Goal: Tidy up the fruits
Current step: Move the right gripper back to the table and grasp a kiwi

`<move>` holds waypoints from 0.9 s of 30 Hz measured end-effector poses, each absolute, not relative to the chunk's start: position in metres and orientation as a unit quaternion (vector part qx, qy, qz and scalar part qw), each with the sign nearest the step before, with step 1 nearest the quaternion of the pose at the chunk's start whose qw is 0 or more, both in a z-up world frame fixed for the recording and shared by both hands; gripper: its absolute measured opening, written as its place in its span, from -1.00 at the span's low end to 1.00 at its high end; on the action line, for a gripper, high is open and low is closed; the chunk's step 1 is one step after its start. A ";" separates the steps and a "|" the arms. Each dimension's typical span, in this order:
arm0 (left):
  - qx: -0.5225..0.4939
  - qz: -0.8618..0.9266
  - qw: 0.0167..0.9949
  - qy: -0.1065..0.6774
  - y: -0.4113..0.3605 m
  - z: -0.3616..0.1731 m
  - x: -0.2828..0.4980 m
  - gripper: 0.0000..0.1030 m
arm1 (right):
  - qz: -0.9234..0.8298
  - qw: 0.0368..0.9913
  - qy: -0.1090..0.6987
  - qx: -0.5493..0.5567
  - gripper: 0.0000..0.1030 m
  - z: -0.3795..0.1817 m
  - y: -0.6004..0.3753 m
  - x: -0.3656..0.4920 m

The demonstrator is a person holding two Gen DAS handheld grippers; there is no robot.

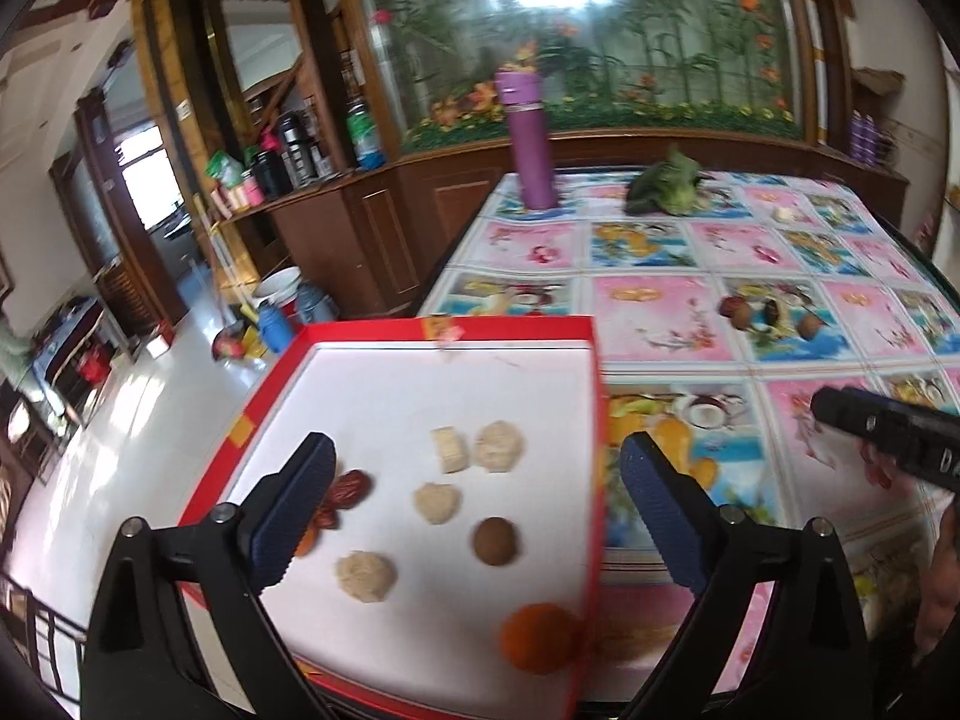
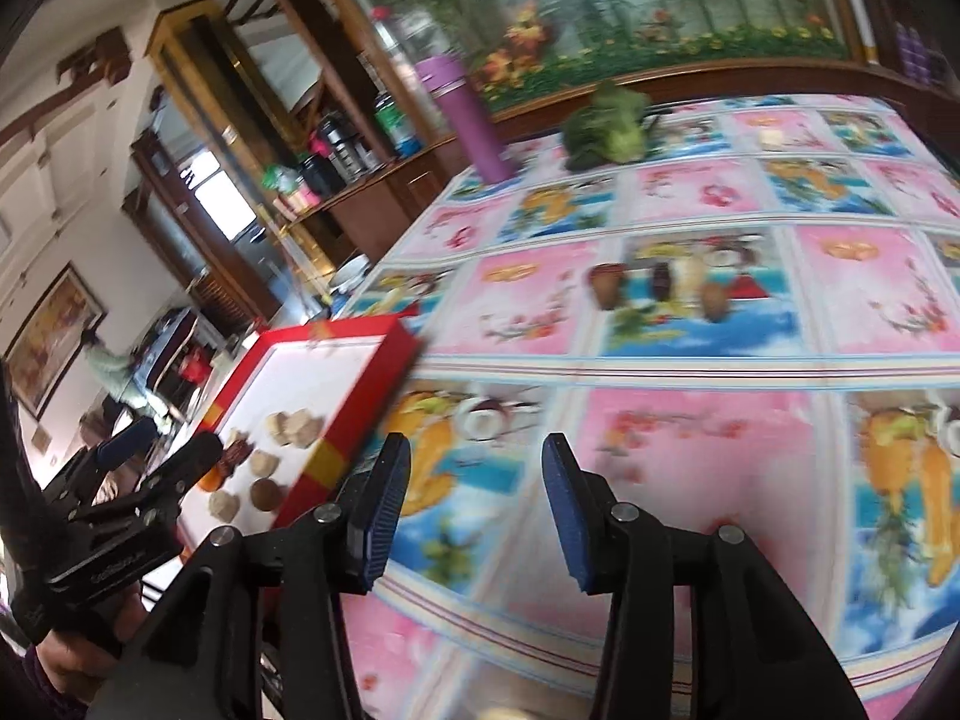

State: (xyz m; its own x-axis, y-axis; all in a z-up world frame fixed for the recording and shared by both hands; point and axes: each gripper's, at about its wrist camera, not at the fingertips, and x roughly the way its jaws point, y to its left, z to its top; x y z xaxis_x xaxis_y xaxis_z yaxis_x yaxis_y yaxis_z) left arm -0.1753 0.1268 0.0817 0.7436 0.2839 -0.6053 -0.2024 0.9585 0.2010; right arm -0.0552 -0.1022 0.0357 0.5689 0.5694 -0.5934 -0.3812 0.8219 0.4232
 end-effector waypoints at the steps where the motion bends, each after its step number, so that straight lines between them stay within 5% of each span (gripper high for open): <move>1: 0.070 0.120 0.931 0.336 0.118 0.080 -0.174 0.90 | 0.257 0.882 0.372 0.130 0.01 0.037 -0.116 -0.055; 7: 0.103 0.059 0.927 0.356 0.082 0.070 -0.170 0.92 | 0.208 0.900 0.351 0.155 0.28 0.044 -0.166 -0.051; 16: 0.079 0.013 0.921 0.381 0.072 0.070 -0.169 0.92 | 0.179 0.903 0.378 0.100 0.30 0.036 -0.169 0.000; 21: 0.077 0.006 0.920 0.384 0.072 0.072 -0.165 0.93 | 0.177 0.900 0.391 0.075 0.20 0.027 -0.154 0.026; 27: 0.073 -0.003 0.929 0.362 0.075 0.093 -0.144 0.93 | 0.163 0.894 0.414 0.051 -0.30 0.015 -0.142 0.054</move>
State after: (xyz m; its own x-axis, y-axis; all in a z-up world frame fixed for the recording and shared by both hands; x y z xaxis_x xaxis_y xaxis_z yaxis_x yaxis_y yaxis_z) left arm -0.1439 0.0755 0.0929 0.7384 0.0476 -0.6726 0.0586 0.9892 0.1344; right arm 0.0544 -0.1417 0.0154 0.6043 0.3339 -0.7234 -0.2497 0.9416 0.2260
